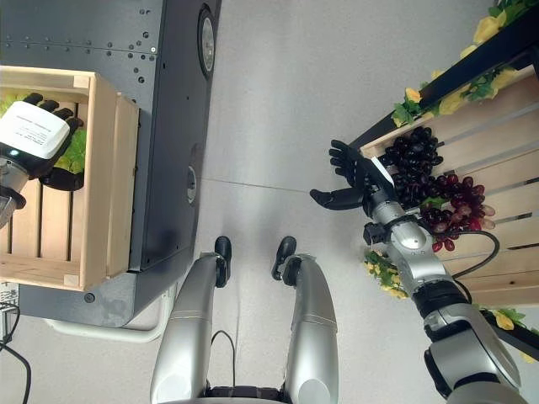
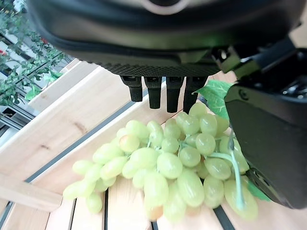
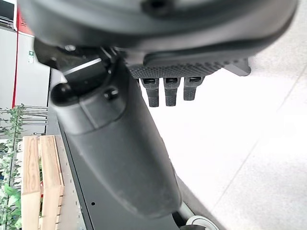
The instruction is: Pick up the fruits from the basket on one side to the basket on the other side
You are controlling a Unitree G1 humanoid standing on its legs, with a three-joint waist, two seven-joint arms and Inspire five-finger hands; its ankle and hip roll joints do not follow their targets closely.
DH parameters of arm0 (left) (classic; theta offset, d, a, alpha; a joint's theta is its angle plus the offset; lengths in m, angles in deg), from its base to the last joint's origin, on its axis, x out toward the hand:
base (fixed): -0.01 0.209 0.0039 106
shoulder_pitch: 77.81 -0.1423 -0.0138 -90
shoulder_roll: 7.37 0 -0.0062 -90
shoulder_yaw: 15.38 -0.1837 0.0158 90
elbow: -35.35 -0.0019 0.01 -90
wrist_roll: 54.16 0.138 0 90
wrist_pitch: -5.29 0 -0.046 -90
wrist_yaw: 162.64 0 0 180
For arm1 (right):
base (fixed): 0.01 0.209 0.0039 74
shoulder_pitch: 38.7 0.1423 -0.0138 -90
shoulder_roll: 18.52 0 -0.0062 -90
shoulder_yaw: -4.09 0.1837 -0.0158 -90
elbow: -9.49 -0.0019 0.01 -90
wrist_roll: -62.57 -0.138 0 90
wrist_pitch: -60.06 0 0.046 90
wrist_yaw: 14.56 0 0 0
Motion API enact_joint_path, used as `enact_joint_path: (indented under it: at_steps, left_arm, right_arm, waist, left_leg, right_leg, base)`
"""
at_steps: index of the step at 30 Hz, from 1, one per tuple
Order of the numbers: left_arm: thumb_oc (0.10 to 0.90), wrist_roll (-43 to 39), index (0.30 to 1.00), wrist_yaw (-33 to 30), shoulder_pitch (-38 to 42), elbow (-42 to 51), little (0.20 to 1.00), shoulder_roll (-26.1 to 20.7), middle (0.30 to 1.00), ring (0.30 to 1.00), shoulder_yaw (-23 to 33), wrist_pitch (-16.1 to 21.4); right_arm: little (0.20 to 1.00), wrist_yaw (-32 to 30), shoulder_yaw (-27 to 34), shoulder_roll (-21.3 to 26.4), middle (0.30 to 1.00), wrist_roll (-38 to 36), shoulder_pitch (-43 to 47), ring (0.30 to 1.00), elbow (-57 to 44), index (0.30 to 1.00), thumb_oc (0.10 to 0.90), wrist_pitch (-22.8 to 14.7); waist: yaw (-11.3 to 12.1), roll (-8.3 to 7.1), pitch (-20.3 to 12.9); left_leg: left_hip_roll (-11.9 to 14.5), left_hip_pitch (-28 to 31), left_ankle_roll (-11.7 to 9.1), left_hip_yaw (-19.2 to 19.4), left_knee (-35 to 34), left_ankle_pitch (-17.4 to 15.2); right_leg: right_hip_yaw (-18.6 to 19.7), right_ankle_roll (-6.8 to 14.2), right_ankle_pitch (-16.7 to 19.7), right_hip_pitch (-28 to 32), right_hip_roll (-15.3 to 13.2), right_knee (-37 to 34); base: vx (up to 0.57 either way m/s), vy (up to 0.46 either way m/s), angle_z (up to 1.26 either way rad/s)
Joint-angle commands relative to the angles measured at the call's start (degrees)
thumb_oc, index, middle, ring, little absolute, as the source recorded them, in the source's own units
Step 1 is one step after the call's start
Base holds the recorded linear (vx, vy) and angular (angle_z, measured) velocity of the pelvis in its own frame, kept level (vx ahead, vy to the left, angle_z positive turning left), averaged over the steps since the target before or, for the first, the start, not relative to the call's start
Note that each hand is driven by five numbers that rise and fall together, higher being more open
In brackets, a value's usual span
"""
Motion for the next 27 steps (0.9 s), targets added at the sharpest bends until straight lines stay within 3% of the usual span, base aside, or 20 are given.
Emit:
enact_joint_path:
  at_steps: [1, 6, 16, 27]
  left_arm:
    - [0.800, -4.9, 0.900, -2.7, -1.3, -2.0, 0.900, -6.6, 0.900, 0.900, 6.2, 1.9]
    - [0.800, -6.8, 0.900, -1.2, -3.3, -1.4, 0.900, -7.4, 0.900, 0.900, 8.1, 2.6]
    - [0.800, -6.1, 0.900, -0.1, -7.0, -2.6, 0.900, -6.9, 0.900, 0.900, 11.3, -1.1]
    - [0.800, -3.9, 0.900, 2.0, -4.5, -3.7, 0.900, -6.2, 0.900, 0.900, 9.0, -2.5]
  right_arm:
    - [0.900, 0.7, 3.0, 7.3, 0.900, -3.3, 0.1, 0.900, -3.3, 0.900, 0.800, -6.3]
    - [0.900, 0.7, 3.7, 7.5, 0.900, -3.1, -0.6, 0.900, -3.9, 0.900, 0.800, -5.5]
    - [0.900, -0.1, 3.8, 6.8, 0.900, -2.6, -1.0, 0.900, -4.1, 0.900, 0.800, -5.3]
    - [0.900, 0.2, 3.4, 6.6, 0.900, -3.6, -0.4, 0.900, -3.4, 0.900, 0.800, -5.6]
  waist:
    - [0.0, 4.19, -0.8]
    - [0.3, 4.63, -0.8]
    - [0.6, 4.64, -0.8]
    - [0.4, 3.93, -0.8]
  left_leg:
    - [-2.7, 5.1, 3.7, 5.5, -8.2, 2.3]
    - [-2.9, 5.5, 3.8, 5.5, -8.0, 2.1]
    - [-2.9, 5.0, 4.0, 5.3, -7.1, 1.8]
    - [-2.5, 4.2, 4.2, 5.4, -6.9, 1.8]
  right_leg:
    - [-1.6, 1.2, 3.1, 7.1, 1.2, -6.0]
    - [-1.7, 1.1, 2.8, 7.4, 1.0, -5.6]
    - [-1.7, 0.9, 2.5, 7.1, 0.9, -4.8]
    - [-1.8, 0.8, 2.6, 6.3, 1.1, -4.4]
  base:
    - [0.00, 0.000, 0.00]
    - [0.01, 0.000, 0.02]
    - [0.00, 0.000, 0.01]
    - [0.00, 0.000, 0.00]
